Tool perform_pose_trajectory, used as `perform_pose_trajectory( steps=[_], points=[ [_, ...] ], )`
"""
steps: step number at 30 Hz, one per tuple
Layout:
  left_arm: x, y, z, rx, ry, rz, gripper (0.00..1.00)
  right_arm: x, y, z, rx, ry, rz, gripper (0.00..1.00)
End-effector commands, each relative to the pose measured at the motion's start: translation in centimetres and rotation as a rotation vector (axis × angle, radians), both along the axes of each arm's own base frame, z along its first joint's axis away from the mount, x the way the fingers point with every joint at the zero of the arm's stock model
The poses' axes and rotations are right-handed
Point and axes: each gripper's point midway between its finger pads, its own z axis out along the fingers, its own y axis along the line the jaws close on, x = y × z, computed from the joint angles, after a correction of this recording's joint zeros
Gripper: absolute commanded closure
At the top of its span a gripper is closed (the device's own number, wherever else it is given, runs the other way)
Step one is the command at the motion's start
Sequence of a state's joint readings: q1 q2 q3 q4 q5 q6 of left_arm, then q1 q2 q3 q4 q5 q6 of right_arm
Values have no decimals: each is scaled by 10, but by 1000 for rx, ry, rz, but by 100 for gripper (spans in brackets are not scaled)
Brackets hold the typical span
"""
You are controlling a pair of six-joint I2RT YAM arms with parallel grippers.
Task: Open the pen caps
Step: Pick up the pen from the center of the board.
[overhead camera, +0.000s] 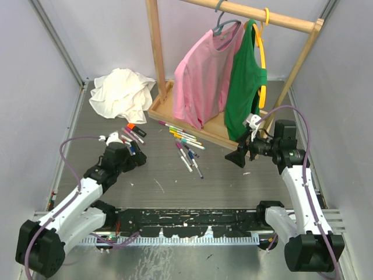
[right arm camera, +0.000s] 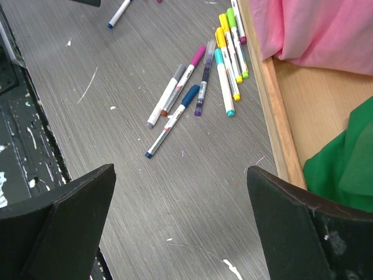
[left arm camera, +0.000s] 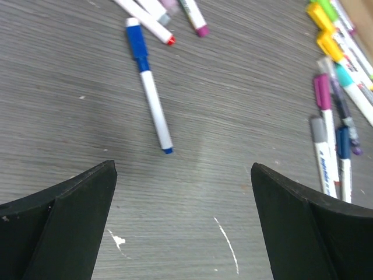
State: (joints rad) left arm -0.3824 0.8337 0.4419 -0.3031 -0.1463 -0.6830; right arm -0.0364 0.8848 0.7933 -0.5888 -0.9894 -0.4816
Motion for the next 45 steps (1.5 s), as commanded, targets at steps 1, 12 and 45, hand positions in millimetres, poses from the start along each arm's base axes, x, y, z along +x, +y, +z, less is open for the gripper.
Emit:
perform_pose_trajectory(
  steps=[1,12,45],
  points=[
    [24,18,13,69,-77,118,1,10,0,8,-65,-56,-7,0],
    [34,25,-10,122,-12,176,2,12,7,-4,-116,-28,9,0],
    [52,37,-50,355,303,242,5,12,13,-12,-134,-12,27,0]
  ],
)
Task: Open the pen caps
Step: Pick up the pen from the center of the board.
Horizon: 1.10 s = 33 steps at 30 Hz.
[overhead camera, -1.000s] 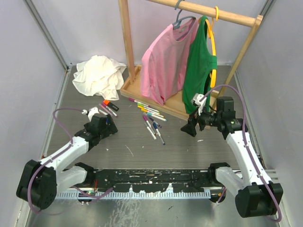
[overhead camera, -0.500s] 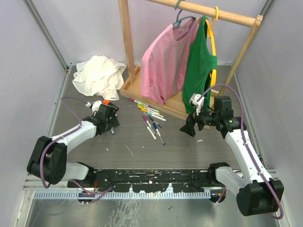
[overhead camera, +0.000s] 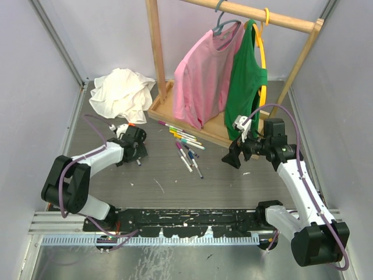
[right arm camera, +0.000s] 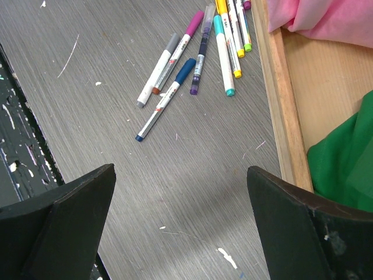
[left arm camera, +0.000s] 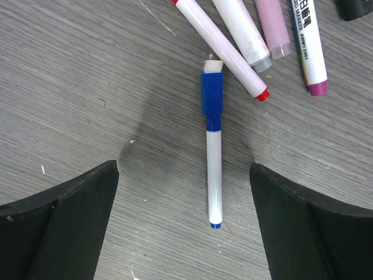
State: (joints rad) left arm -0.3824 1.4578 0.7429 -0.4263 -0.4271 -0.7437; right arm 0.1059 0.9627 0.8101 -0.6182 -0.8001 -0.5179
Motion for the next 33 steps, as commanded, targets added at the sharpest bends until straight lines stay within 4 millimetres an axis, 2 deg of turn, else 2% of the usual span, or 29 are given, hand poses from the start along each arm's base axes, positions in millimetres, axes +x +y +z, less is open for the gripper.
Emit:
perform_pose_trajectory(
  steps=[1,3,8,12,23,33],
  points=[
    [12,1,10,26,-19,14,7,7,4,18,11,-68,16,0],
    [12,0,10,26,-14,8,11,7,4,18,13,-68,19,0],
    [13,-1,9,23,-8,4,39,6,5,18,13,-67,20,0],
    [13,-1,9,21,-9,4,52,6,5,19,15,-68,22,0],
    [13,-6,0,-38,7,-11,71,4,6,20,20,-71,30,0],
    [12,-5,-5,-88,11,-6,76,3,7,22,22,-73,36,0]
  ],
)
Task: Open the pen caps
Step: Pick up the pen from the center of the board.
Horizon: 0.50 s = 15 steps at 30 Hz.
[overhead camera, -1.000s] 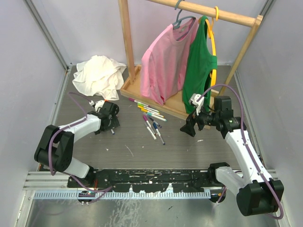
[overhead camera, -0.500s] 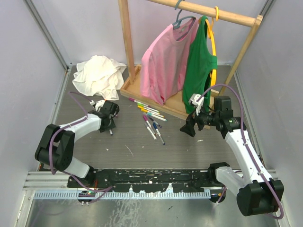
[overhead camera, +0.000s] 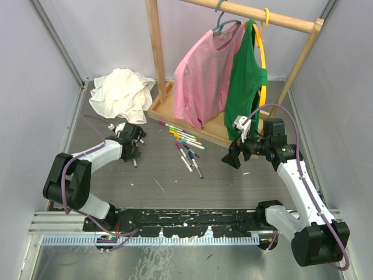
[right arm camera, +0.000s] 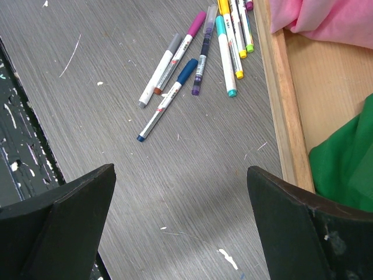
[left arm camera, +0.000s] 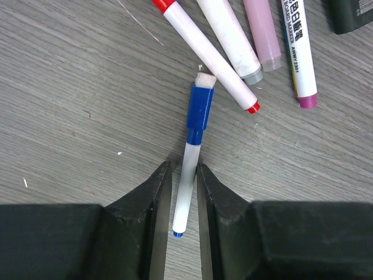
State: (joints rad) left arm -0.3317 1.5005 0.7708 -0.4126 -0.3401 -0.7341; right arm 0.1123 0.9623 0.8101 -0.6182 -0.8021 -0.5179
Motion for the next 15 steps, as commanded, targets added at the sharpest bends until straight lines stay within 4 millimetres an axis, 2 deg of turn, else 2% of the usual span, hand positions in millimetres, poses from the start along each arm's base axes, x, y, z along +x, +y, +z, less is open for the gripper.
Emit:
perform_pose_trajectory(
  steps=[1,9,15],
  points=[
    [4,-1,0,-20,-19,-10,77,4,5,22,21,-75,28,0],
    [2,-3,-3,-49,-15,-14,86,3,6,22,25,-73,35,0],
    [0,-8,0,-83,-36,-32,98,1,9,22,35,-68,47,0]
  ],
)
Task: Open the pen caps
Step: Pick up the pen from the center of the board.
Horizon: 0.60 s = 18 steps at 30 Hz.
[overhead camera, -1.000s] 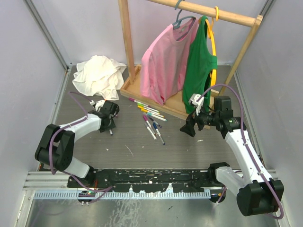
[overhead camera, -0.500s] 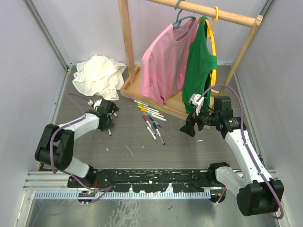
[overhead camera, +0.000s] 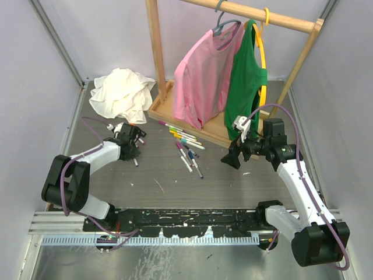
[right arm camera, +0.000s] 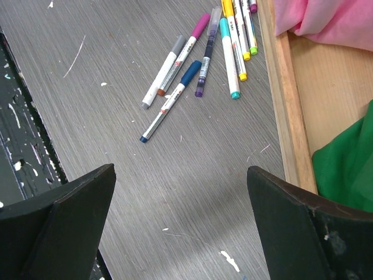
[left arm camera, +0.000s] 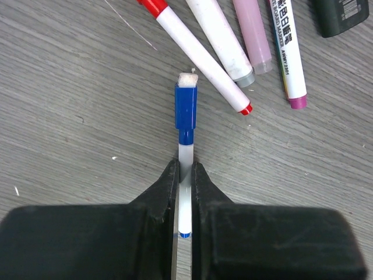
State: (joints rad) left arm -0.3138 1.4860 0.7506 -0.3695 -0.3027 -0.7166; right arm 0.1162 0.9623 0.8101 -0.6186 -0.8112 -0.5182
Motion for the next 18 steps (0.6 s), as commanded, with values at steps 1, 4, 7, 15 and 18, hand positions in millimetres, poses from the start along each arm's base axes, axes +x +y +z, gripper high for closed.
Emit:
perform_pose_trajectory(
  steps=[1,4,7,15,18],
  points=[
    [-4,-8,1,-59,-18,-26,100,2,7,21,31,-67,39,0],
    [-7,-12,3,-90,-38,-35,100,0,10,22,45,-60,56,0],
    [-10,-18,9,-140,-75,-49,100,-4,15,22,72,-46,79,0],
    [-16,-52,51,-383,-277,-124,100,-12,32,17,175,23,140,0],
    [-21,-69,72,-495,-377,-166,100,-13,38,16,204,41,146,0]
  ],
)
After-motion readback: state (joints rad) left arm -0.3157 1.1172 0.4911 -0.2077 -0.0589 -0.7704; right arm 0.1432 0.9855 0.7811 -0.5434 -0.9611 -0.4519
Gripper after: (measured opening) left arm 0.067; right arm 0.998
